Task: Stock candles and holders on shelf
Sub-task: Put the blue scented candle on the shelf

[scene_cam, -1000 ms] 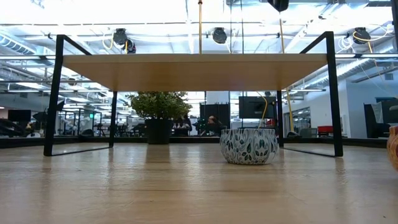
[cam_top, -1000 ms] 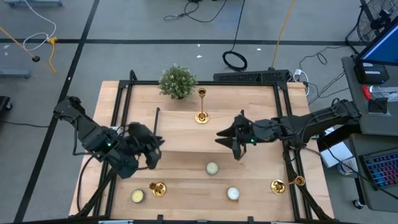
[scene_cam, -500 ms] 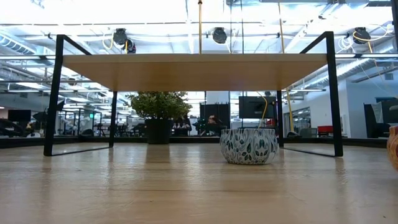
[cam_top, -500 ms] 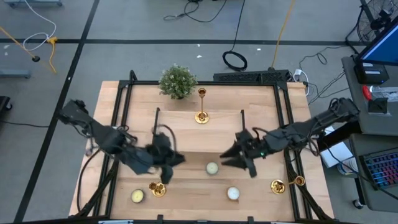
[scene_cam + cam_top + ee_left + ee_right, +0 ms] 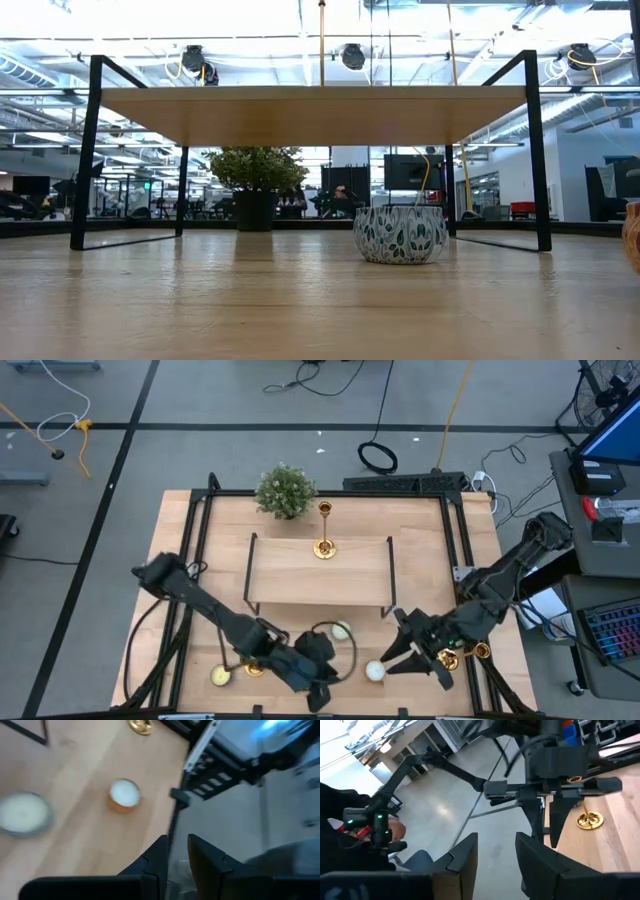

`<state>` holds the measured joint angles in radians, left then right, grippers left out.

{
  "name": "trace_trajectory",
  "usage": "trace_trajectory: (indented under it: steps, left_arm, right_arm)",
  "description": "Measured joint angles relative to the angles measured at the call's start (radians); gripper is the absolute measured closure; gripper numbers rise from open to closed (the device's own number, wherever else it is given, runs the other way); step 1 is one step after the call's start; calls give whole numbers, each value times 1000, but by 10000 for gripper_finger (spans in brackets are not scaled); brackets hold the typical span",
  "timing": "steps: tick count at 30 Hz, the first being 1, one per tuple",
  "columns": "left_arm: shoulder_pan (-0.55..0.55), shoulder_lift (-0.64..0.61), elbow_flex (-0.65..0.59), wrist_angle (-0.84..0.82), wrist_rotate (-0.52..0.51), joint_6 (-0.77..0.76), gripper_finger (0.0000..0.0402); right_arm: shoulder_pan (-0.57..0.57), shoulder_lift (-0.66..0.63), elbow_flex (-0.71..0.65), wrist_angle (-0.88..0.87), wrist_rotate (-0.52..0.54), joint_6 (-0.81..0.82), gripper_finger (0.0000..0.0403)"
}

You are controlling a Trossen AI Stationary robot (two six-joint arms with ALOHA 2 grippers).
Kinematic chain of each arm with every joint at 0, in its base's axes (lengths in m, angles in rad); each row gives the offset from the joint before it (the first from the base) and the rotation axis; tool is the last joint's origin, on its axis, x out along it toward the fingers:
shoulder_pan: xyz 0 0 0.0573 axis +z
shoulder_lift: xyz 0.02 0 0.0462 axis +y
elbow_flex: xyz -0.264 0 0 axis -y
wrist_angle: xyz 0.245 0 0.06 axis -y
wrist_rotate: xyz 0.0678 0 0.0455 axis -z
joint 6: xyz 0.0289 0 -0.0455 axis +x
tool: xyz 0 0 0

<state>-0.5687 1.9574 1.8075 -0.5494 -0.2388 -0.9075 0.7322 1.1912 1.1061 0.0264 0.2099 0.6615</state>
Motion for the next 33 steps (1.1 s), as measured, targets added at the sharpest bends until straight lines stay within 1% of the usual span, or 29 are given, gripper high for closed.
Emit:
trace_trajectory:
  steps: [4,6,8,11,15,19,22,25,27,31,33]
  left_arm:
    - [-5,104,232,-323,-117,103,325]
    - [-1,148,300,-418,-144,155,325]
    - [8,181,330,-427,-140,216,325]
    - [12,206,337,-413,-125,316,325]
    - [19,234,336,-432,-124,417,325]
    - [43,258,336,-448,-114,495,319]
    - [73,285,336,-442,-57,518,293]
    - [101,306,336,-445,-22,526,250]
    - [117,316,336,-444,-33,530,219]
    - [144,317,335,-450,-115,513,162]
    - [161,316,335,-450,-117,474,139]
  right_arm:
    - [28,0,0,0,3,-20,286]
    - [33,0,0,0,4,-27,288]
    - [37,0,0,0,27,-30,288]
    - [40,-4,0,-3,57,-37,281]
    - [58,-29,0,-39,135,-53,263]
    - [79,-66,0,-110,186,-52,242]
    - [93,-89,0,-151,207,-46,229]
    - [108,-104,0,-169,233,-46,220]
    - [115,-107,0,-167,242,-46,217]
    - [128,-107,0,-173,262,-41,216]
    - [135,-107,0,-174,265,-36,216]
